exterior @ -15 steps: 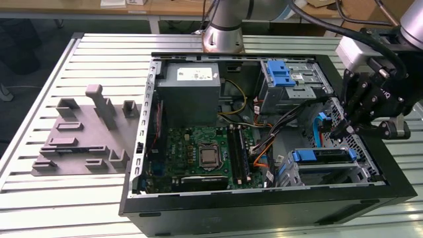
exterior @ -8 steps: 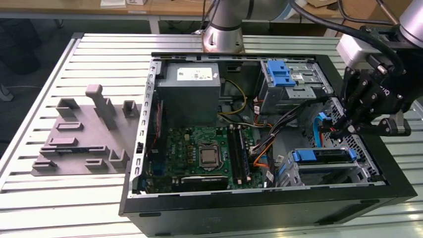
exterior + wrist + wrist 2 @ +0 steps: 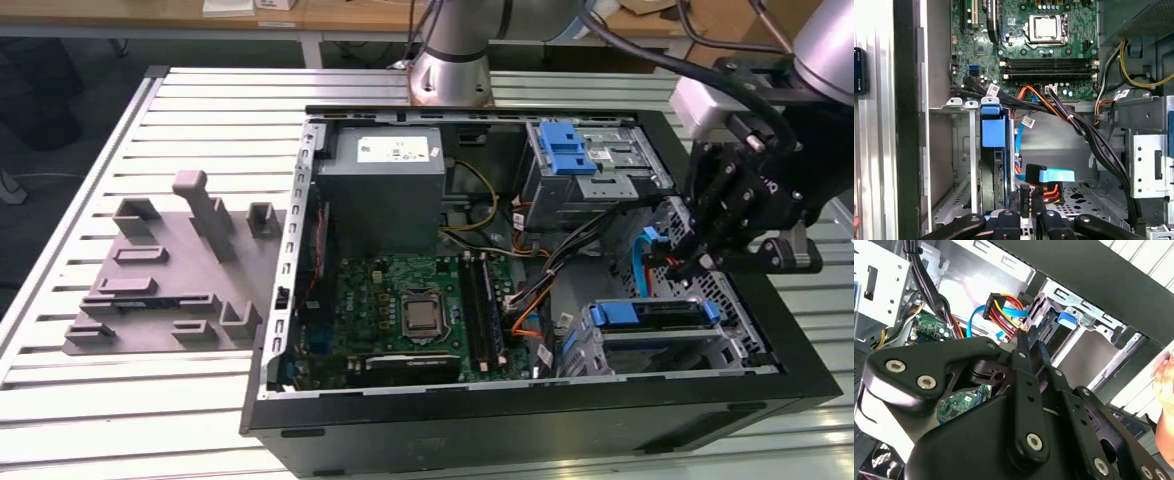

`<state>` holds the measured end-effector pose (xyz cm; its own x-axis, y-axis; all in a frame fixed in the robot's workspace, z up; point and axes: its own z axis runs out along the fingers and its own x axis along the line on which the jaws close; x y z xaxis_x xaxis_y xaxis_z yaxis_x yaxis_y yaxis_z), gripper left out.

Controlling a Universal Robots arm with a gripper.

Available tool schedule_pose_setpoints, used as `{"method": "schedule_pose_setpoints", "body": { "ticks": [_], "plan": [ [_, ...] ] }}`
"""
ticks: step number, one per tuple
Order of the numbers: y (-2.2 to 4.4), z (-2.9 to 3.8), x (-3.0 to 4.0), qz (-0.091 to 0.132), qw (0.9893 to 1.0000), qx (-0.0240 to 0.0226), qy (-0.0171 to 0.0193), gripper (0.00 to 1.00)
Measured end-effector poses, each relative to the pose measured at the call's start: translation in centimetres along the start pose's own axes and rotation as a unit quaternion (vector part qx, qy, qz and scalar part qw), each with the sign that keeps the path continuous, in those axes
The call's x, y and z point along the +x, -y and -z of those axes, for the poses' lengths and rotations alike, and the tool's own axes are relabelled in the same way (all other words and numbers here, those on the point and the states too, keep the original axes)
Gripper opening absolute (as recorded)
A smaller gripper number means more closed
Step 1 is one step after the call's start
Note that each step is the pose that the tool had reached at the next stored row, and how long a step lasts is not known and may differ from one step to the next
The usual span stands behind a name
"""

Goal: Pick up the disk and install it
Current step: 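Insert the first disk wire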

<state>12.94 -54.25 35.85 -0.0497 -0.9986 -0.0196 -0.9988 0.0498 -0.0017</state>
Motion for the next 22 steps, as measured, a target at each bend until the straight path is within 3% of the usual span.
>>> {"method": "schedule_pose_setpoints", "body": {
  "ticks": [5, 8, 13, 20, 22],
  "plan": [
    [-0.44, -0.31, 0.0, -0.001, 0.9999, 0.0165, 0.0006, 0.24],
    [-0.53, -0.42, 0.01, 0.0, 0.9997, 0.0232, -0.001, 0.24],
    [-1.22, -0.48, 0.07, 0.0, 0.9997, 0.0263, -0.0014, 0.24],
    [-1.24, -0.71, 0.07, 0.0, 0.9996, 0.0265, -0.0014, 0.24],
    [-1.24, -0.81, 0.07, 0.0, 0.9996, 0.0265, -0.0014, 0.16]
  ]
}}
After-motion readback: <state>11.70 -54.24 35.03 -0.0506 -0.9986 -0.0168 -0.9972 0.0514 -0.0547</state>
